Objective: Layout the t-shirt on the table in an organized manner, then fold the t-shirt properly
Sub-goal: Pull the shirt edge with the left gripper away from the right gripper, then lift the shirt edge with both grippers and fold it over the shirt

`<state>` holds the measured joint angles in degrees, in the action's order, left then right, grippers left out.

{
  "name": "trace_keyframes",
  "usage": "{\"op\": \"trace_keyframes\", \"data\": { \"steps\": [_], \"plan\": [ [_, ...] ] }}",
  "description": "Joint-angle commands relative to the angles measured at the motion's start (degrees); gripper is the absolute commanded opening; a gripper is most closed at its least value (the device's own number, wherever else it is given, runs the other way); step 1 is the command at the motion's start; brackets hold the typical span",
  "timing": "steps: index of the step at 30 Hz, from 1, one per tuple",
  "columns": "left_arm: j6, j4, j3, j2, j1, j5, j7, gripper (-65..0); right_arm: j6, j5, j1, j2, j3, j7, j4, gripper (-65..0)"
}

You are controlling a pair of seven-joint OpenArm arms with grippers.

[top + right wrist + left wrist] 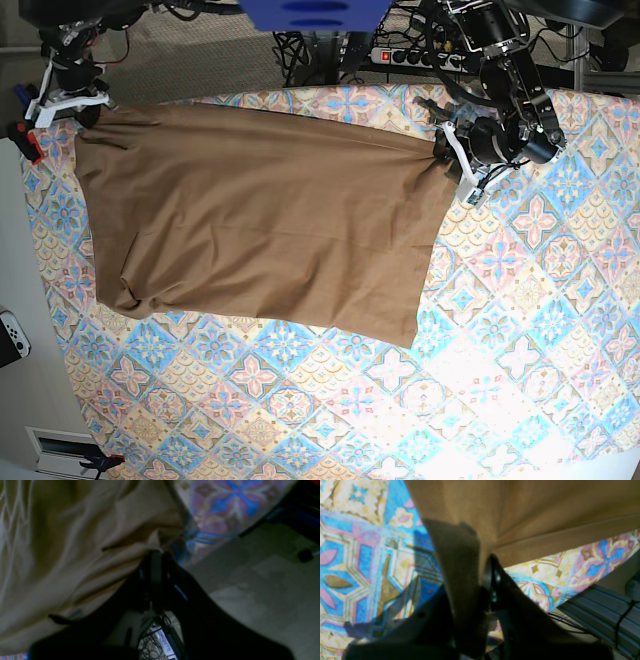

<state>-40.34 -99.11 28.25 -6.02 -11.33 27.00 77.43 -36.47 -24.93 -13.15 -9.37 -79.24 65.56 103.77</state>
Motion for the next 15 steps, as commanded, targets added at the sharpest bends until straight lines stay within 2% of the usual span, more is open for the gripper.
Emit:
{"op": "trace_keyframes", "data": {
  "steps": [1,9,15],
  "plan": [
    [0.34,-1.33,0.37,-0.79,-0.05,-4.89,1.91,-65.0,-0.06,-0.79,0.00,0.79,0.43,-1.43,1.25,-65.0],
    [0.34,-15.48,-2.10,0.44,-0.23,-9.99,1.91,-65.0,0.12,-0.79,0.00,0.79,5.35,-1.60,1.25,-65.0],
    [0.34,-16.63,-4.03,0.44,-0.05,-11.49,1.91,-65.0,0.12,-0.79,0.00,0.79,5.79,-1.60,1.33,-65.0]
  ]
}}
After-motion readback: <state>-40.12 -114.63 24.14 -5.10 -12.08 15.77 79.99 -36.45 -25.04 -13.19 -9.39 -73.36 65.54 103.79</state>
